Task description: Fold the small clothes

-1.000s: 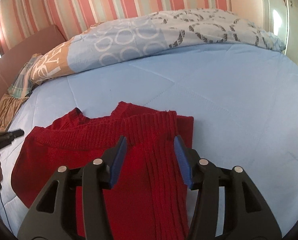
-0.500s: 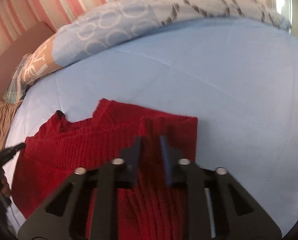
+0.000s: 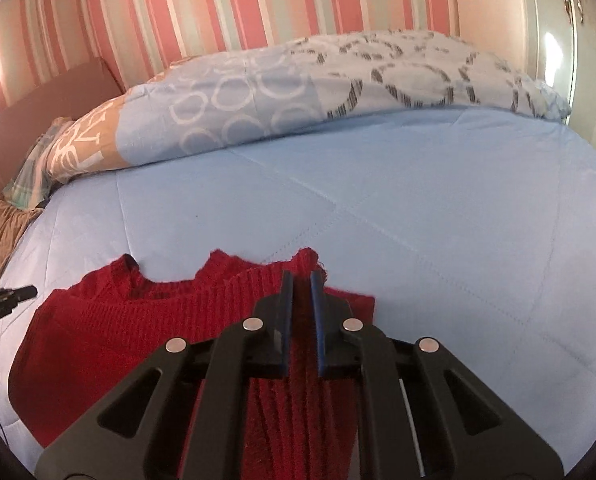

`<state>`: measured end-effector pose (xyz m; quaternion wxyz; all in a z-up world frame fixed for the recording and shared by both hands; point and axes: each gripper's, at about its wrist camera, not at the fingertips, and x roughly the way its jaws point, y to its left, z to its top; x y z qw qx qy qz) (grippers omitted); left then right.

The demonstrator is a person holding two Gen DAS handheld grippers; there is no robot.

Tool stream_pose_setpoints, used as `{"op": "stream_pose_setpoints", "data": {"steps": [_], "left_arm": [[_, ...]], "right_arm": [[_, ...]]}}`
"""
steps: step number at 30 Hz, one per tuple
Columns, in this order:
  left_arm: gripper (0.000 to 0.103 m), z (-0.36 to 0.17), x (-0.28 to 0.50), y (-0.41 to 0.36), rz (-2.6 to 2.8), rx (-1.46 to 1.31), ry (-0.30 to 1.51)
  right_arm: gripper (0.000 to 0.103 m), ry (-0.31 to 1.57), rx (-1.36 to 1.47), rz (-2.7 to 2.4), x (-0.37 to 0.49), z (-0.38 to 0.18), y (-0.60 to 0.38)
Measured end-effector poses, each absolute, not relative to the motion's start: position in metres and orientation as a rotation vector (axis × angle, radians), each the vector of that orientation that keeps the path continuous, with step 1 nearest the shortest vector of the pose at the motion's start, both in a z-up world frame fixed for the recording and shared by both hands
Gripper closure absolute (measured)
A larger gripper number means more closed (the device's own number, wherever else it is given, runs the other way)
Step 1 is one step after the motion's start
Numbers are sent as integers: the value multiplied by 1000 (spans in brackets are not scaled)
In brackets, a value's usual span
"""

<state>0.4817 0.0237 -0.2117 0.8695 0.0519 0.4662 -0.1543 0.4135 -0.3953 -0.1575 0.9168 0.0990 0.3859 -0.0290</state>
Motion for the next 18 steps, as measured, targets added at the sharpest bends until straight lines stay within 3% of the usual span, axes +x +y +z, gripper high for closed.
{"op": "stream_pose_setpoints", "data": {"steps": [3,4,5,7,8,12,13,14,16,17,18], "left_arm": [[99,-220,482,19,-348,101,990],[93,-222,483,19,-346,93,997],[71,-224,484,19,-342,81,997],[38,-225,484,22,-334,66,979],[34,-226,484,24,-333,55,970],[36,-233,487,24,-397,-7,999],[43,-234,487,22,-413,-6,1014],[62,-238,489,19,-415,1,1031],[77,-242,491,19,-396,11,1042],[90,-242,492,21,-401,-8,1036],[93,-242,491,23,-406,-17,1033]], "right_arm": [[94,798,223,-59,410,-164,-394],[94,799,228,-56,409,-166,-393],[94,800,229,-55,409,-167,-393],[94,803,227,-54,409,-168,-393],[94,804,227,-51,409,-168,-393],[94,805,224,-50,410,-170,-393],[94,806,226,-50,410,-170,-393],[94,809,225,-50,410,-171,-393],[94,809,227,-51,410,-172,-393],[94,807,229,-51,409,-173,-393],[94,804,229,-51,409,-172,-393]]}}
